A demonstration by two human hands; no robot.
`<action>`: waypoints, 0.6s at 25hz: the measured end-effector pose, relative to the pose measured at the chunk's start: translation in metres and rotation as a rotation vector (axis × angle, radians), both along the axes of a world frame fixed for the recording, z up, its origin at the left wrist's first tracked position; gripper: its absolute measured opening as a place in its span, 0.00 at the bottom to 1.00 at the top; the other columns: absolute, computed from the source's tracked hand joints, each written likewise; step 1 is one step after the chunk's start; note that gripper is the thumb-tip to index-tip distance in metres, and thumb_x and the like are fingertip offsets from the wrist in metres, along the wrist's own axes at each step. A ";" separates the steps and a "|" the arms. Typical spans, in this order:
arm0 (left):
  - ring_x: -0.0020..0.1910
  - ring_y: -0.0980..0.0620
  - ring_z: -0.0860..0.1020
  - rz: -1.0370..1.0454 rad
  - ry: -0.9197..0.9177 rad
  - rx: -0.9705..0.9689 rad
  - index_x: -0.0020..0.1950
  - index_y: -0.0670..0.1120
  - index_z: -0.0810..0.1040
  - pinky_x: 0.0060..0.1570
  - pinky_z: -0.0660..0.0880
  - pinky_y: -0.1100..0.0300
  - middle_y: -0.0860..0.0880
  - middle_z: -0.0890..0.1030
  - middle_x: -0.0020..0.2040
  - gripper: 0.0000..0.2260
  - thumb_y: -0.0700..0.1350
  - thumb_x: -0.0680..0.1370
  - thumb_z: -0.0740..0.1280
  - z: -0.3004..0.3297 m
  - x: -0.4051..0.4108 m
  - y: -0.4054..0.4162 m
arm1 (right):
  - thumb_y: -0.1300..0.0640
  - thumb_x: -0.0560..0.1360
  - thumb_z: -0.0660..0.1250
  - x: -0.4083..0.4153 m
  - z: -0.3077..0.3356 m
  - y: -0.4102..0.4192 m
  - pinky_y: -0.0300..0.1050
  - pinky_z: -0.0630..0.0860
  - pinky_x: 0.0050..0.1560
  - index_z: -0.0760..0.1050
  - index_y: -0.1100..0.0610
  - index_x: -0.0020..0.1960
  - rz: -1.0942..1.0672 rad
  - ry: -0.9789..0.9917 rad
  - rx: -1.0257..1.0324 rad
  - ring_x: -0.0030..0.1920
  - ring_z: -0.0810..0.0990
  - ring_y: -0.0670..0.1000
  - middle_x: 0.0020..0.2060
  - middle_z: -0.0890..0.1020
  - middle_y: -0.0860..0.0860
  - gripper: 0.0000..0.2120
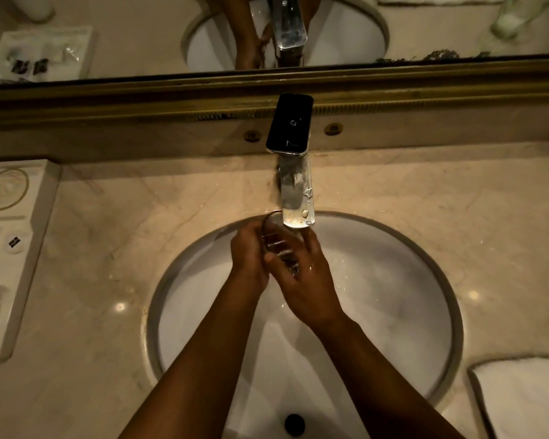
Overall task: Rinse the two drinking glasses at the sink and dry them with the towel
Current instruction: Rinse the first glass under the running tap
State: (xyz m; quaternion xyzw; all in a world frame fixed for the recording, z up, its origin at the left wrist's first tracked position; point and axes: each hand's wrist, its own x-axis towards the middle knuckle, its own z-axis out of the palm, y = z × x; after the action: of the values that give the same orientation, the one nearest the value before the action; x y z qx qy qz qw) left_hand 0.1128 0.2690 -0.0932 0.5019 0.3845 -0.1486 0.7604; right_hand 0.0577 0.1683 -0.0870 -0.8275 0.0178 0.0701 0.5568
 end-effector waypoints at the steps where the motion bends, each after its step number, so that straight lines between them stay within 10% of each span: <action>1: 0.47 0.42 0.84 -0.009 0.023 -0.130 0.54 0.41 0.83 0.46 0.81 0.51 0.39 0.85 0.49 0.17 0.51 0.80 0.61 -0.004 0.005 0.004 | 0.51 0.80 0.67 -0.004 -0.002 -0.004 0.42 0.67 0.73 0.70 0.47 0.73 0.088 -0.100 -0.138 0.75 0.66 0.48 0.75 0.69 0.48 0.22; 5: 0.44 0.45 0.82 -0.154 0.041 -0.239 0.53 0.43 0.84 0.46 0.77 0.55 0.42 0.85 0.44 0.20 0.55 0.80 0.57 -0.014 0.010 0.010 | 0.56 0.76 0.71 -0.009 -0.007 -0.015 0.44 0.65 0.71 0.78 0.51 0.67 0.022 -0.344 -0.489 0.74 0.68 0.55 0.69 0.77 0.52 0.19; 10: 0.39 0.48 0.82 -0.344 0.057 -0.123 0.43 0.44 0.85 0.42 0.76 0.56 0.44 0.83 0.43 0.17 0.50 0.79 0.60 -0.016 0.006 0.012 | 0.50 0.77 0.70 0.016 -0.002 -0.027 0.39 0.75 0.46 0.81 0.50 0.59 0.443 -0.128 -0.414 0.48 0.83 0.51 0.51 0.85 0.50 0.12; 15: 0.45 0.47 0.85 -0.196 0.002 -0.272 0.56 0.43 0.84 0.42 0.81 0.58 0.43 0.86 0.48 0.16 0.52 0.81 0.62 -0.020 -0.007 0.011 | 0.41 0.78 0.64 0.029 -0.010 -0.031 0.46 0.78 0.45 0.81 0.47 0.60 0.510 -0.213 -0.440 0.48 0.83 0.52 0.51 0.85 0.50 0.15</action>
State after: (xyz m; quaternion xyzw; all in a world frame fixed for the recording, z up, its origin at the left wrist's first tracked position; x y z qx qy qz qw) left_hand 0.1058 0.2804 -0.1129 0.4291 0.3107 -0.2730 0.8030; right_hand 0.0862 0.1374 -0.0968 -0.9081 -0.2330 0.1150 0.3285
